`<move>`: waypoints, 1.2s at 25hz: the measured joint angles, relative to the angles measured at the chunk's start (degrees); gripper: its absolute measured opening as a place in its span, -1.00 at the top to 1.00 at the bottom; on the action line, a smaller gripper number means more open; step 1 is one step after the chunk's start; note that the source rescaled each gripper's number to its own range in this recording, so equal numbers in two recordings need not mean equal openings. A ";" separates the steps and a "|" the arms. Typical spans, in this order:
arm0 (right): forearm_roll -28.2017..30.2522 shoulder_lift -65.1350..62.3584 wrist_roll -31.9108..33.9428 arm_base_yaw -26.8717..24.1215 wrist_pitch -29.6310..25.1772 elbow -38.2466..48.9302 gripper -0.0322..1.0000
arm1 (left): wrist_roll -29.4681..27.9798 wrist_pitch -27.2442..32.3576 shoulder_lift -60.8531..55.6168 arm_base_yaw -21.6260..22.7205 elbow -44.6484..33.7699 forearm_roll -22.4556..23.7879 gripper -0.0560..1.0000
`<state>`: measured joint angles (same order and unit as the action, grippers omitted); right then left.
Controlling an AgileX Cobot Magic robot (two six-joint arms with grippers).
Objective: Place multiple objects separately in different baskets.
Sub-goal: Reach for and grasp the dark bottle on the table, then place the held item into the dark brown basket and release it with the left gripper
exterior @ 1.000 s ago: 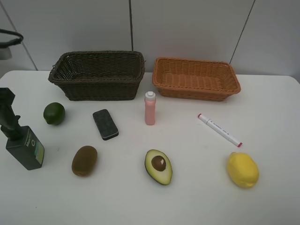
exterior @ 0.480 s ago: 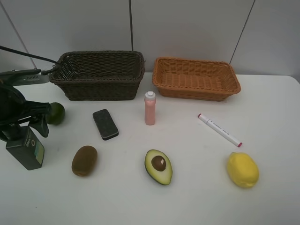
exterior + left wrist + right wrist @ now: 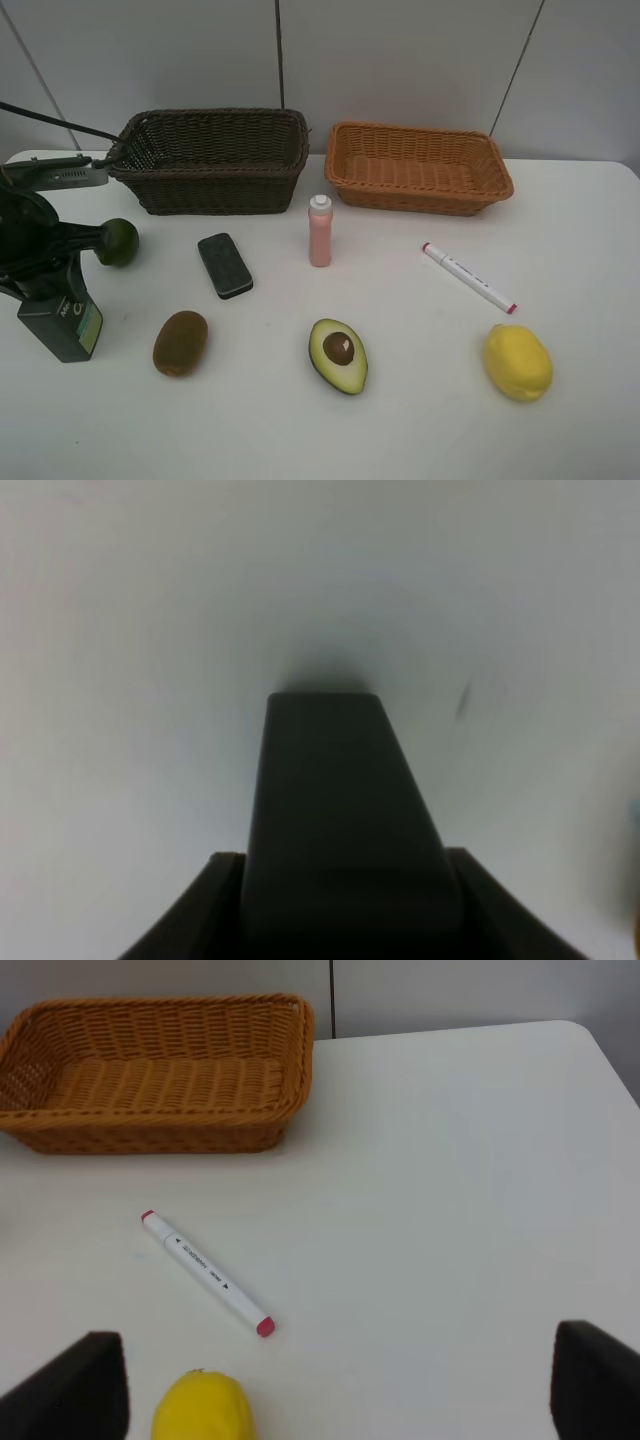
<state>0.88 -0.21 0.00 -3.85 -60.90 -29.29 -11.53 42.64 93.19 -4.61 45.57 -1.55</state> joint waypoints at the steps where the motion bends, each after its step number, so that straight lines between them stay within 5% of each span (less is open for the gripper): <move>1: 0.00 0.00 0.00 0.00 0.00 0.00 -0.99 | 0.00 0.81 -0.12 0.00 0.04 0.00 0.87; 7: 0.00 0.00 0.00 0.00 0.00 0.00 -0.99 | 0.66 11.97 -6.59 0.00 9.11 -0.60 0.87; 12: 0.00 0.00 0.00 0.00 0.00 0.00 -0.99 | 2.35 13.16 -7.37 0.00 24.85 -2.48 0.87; 21: 0.00 0.00 0.00 0.00 0.00 0.00 -0.99 | 3.59 11.00 17.30 0.00 53.62 -2.60 0.87; 30: 0.00 0.00 0.00 0.00 0.00 0.00 -0.99 | 3.64 8.66 37.34 0.00 68.79 -2.78 0.86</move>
<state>0.88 -0.21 0.00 -3.85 -60.90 -29.29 -7.89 51.30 130.53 -4.61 114.36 -4.33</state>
